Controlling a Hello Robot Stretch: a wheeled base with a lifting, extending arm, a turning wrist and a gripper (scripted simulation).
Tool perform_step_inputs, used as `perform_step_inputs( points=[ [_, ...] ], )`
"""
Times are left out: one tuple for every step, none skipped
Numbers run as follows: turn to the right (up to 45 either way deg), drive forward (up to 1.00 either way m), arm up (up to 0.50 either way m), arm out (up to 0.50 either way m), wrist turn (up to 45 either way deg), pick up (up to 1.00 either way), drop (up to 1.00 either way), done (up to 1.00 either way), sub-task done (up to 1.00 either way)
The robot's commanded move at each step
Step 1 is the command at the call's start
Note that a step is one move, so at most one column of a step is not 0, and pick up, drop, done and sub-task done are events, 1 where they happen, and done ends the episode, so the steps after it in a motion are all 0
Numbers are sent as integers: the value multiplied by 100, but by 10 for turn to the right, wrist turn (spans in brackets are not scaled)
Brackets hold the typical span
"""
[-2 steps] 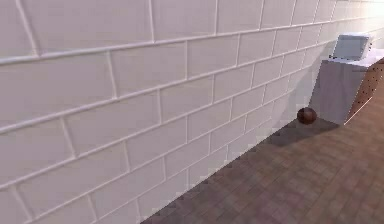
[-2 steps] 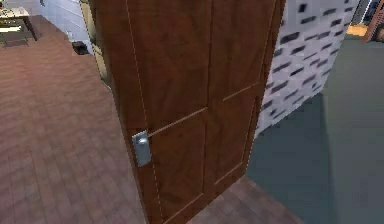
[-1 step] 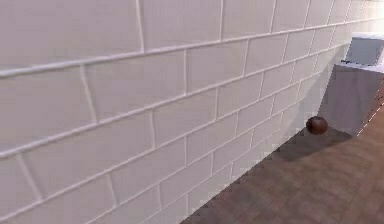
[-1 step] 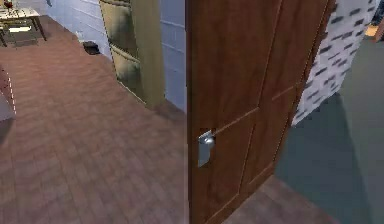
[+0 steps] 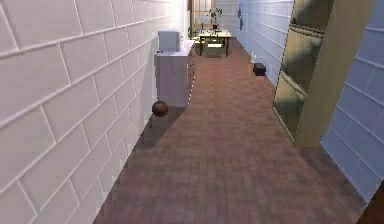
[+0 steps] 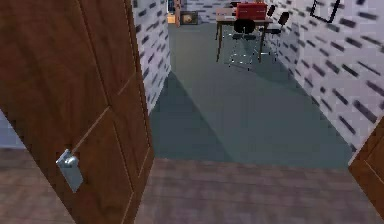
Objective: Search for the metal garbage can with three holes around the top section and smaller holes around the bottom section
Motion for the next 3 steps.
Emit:
perform_step_inputs(
  points=[
    [120,0,0,0,0,0,0,0,0],
    [0,100,0,0,0,0,0,0,0],
    [0,100,0,0,0,0,0,0,0]
  ],
)
